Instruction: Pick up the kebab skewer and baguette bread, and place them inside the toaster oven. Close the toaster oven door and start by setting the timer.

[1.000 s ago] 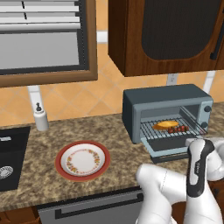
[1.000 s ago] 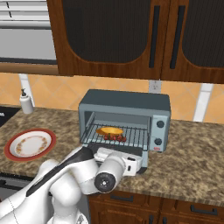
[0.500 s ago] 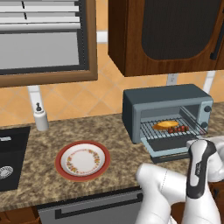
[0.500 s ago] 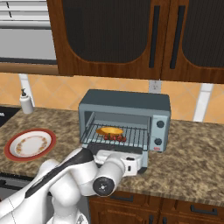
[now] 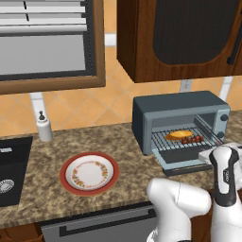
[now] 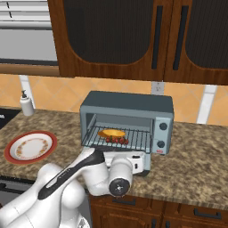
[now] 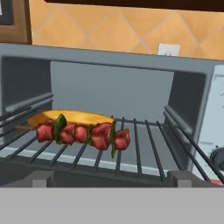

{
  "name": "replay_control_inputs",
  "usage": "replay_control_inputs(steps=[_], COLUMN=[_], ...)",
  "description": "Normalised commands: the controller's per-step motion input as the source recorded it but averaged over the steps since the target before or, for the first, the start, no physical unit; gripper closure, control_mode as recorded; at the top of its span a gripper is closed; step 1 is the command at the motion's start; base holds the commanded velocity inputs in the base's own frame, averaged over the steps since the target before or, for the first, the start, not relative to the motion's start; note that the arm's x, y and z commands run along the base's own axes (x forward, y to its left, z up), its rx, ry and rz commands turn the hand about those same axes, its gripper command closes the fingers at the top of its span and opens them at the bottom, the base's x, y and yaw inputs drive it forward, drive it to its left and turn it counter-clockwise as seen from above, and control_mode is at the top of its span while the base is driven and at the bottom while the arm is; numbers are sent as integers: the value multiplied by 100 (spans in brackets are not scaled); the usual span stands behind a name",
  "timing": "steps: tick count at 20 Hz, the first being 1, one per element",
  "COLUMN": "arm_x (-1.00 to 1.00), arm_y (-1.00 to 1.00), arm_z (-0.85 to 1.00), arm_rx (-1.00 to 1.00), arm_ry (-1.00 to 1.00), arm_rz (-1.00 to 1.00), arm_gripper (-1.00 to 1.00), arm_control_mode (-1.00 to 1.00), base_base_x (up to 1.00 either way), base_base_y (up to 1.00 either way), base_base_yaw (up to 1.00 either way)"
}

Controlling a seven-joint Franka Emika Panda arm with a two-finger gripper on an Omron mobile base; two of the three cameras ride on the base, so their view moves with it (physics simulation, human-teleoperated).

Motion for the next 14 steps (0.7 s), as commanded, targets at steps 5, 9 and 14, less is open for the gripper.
replay_control_inputs(steps=[5, 9, 14], arm_x=[0, 9, 17], arm_y=[-1, 2, 6], arm_z=[-26, -3, 0], arm_rx=[5, 2, 0], arm_ry=[0, 0, 0], arm_rz=[-7, -8, -9], arm_gripper=[-100, -100, -100], arm_control_mode=[-100, -100, -100], base_base_x=[0, 0, 0], base_base_y=[0, 0, 0], base_base_yaw=[0, 0, 0])
